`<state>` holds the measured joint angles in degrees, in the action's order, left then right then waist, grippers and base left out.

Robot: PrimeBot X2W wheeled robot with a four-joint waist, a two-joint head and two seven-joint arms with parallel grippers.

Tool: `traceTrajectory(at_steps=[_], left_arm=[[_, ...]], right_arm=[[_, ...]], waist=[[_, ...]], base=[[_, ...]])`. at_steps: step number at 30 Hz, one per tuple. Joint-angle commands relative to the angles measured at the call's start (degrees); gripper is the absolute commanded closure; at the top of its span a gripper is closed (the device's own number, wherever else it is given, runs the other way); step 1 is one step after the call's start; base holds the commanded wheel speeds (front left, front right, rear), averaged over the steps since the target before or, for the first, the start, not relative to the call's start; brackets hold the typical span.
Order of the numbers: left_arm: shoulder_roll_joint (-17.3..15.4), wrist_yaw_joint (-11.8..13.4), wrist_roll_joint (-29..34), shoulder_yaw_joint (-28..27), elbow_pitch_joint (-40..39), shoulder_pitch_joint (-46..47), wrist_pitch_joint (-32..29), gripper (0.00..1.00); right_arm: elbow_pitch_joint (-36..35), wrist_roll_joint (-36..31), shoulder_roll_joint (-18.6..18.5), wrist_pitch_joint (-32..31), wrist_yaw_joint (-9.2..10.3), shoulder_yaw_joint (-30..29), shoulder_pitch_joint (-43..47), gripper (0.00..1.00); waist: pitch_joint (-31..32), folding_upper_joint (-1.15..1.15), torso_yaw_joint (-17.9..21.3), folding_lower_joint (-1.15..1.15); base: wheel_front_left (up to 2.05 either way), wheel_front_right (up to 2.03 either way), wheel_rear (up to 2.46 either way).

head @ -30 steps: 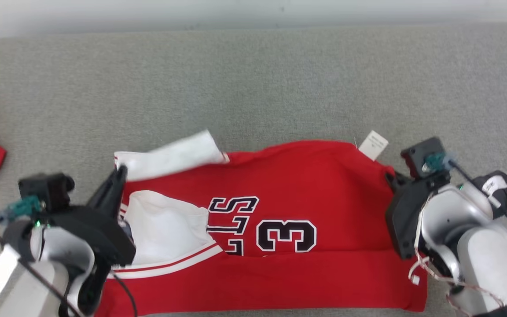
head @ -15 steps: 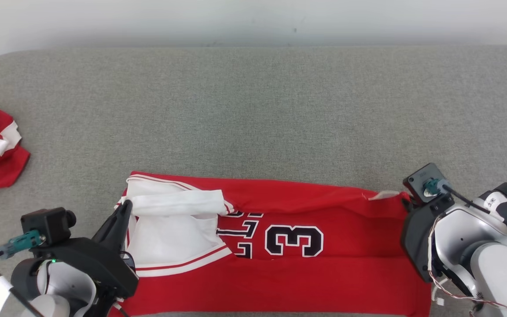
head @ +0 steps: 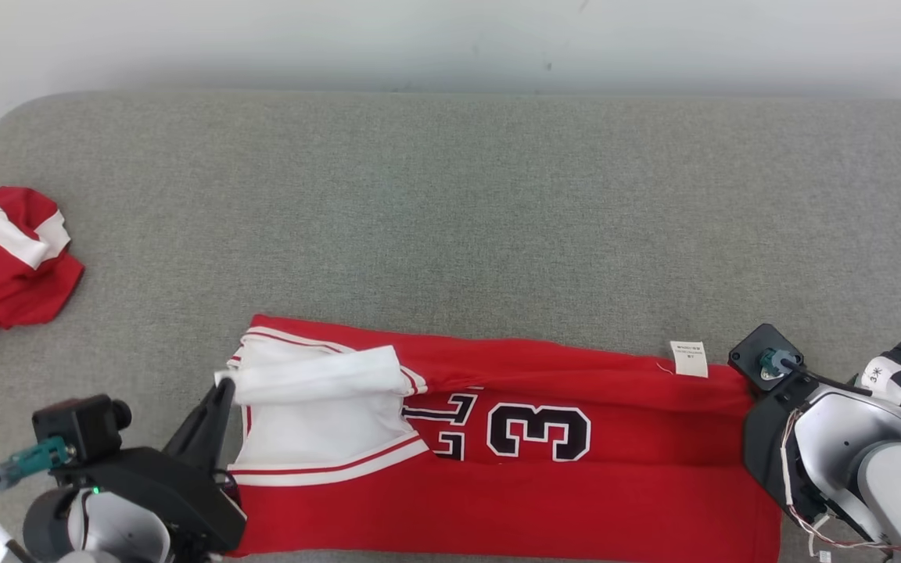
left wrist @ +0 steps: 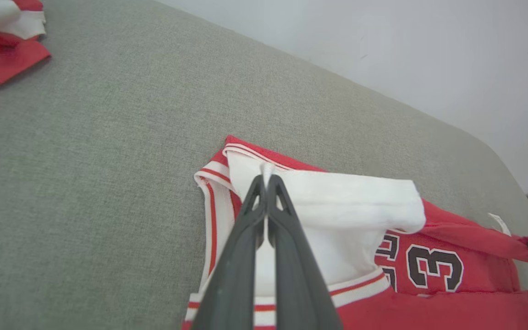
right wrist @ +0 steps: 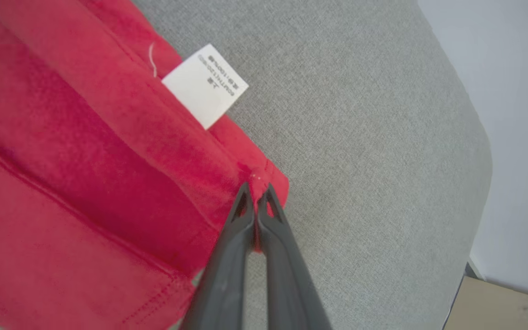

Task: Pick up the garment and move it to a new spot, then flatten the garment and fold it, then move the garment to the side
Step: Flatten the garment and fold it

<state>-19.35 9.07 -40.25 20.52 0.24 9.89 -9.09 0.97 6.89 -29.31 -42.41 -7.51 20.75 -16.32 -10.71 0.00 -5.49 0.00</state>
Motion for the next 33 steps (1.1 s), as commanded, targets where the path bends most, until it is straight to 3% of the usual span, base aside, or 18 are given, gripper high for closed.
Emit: traceTrajectory(at_steps=[1, 6, 13, 21, 32, 33], left_arm=[[0.0, 0.1, -0.5, -0.1, -0.1, -1.1, 0.2, 1.0], [0.4, 0.5, -1.0, 0.2, -0.1, -3.1, 0.5, 1.0], [0.8, 0.5, -1.1, 1.0, 0.5, -3.6, 0.4, 1.0], [0.5, 1.3, -0.6, 1.4, 1.4, -3.5, -0.3, 1.0], [-0.7, 3.5, -0.3, 1.5, 2.8, -5.6, -2.0, 1.0], [-0.7, 3.6, -0.4, 1.5, 2.9, -5.8, -2.1, 1.0]], right_arm=[[0.1, -0.2, -1.4, 0.0, 0.04, 0.9, -0.9, 1.0], [-0.7, 1.6, -4.1, 0.3, 0.04, 4.1, -1.5, 1.0], [-5.1, 5.0, -5.2, 1.1, 0.04, 5.3, -0.3, 1.0], [-10.6, 7.4, -8.2, -2.1, 0.04, 7.1, 1.9, 1.0], [-9.6, 8.3, -9.0, -3.6, 0.04, 7.6, 3.2, 1.0], [-9.2, 8.4, -8.5, -3.4, 0.04, 7.1, 3.3, 0.54]], waist=[[0.2, 0.0, -0.2, 0.0], [0.6, 0.0, -0.7, 0.0], [0.8, 0.0, -0.9, 0.0], [0.7, 0.0, 0.5, 0.0], [1.1, 0.0, 0.8, 0.0], [1.1, 0.0, 0.8, 0.0]], base=[[0.0, 0.0, 0.0], [0.0, 0.0, 0.0], [0.0, 0.0, 0.0], [0.0, 0.0, 0.0], [0.0, 0.0, 0.0], [0.0, 0.0, 0.0]])
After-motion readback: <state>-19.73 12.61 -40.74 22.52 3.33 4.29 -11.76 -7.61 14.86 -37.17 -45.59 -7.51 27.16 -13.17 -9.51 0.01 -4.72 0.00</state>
